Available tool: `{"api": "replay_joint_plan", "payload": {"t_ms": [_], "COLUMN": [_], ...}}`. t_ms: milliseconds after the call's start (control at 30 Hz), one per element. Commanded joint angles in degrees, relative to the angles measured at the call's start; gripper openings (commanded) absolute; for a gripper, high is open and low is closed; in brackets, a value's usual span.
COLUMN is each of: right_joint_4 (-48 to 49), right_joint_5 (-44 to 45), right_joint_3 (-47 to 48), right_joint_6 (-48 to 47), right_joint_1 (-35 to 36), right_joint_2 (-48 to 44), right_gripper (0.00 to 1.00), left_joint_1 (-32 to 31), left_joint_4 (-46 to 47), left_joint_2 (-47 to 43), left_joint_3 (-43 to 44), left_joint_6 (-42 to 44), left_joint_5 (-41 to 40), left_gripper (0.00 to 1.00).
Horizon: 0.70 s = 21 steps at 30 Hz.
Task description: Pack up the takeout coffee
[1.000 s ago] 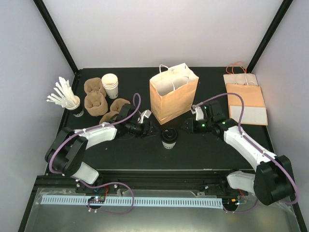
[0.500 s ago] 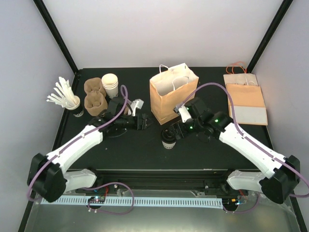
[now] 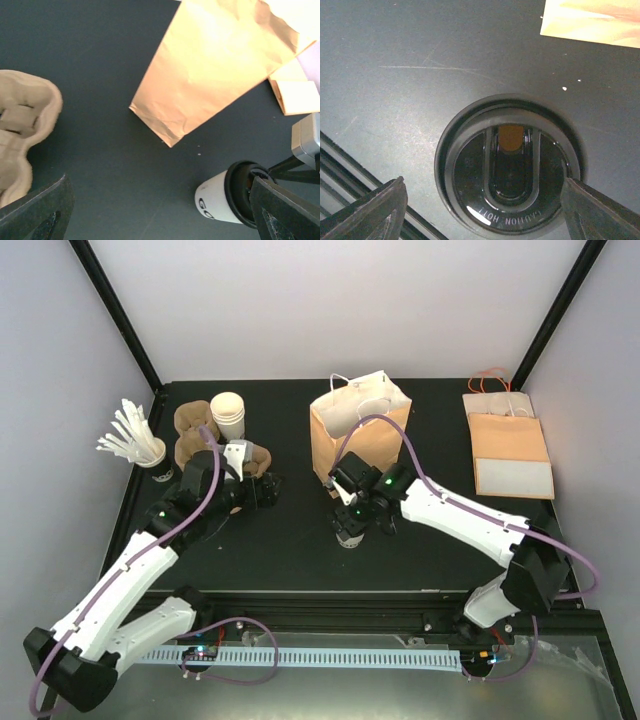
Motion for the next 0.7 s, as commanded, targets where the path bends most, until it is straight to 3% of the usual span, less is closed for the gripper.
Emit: {"api": "replay_joint_plan", "payload": {"t_ms": [0, 400, 667], "right_joint_4": [-2.5, -2.7, -2.3], "right_joint_5": [5.0, 7.4, 6.5], "right_joint_3": [2.9, 2.9, 3.0], "right_joint_6": [1.6, 2.3, 1.7], "right_joint_1": [0.8, 1.4, 1.5], "right_joint_2": [1.8, 2.7, 4.1], "right_gripper": [0.87, 0.89, 0.84], "left_joint_1": [1.1, 1.6, 1.6], "left_joint_4": [-3.4, -3.1, -3.0], "left_joint_2": [-1.6, -0.7, -0.3], "left_joint_3": [1.1, 1.7, 1.8], "left_joint_6": [2.1, 2.7, 2.7], "left_joint_5": [-4.8, -2.1, -1.8], "left_gripper": [0.99, 0.99, 0.99]}}
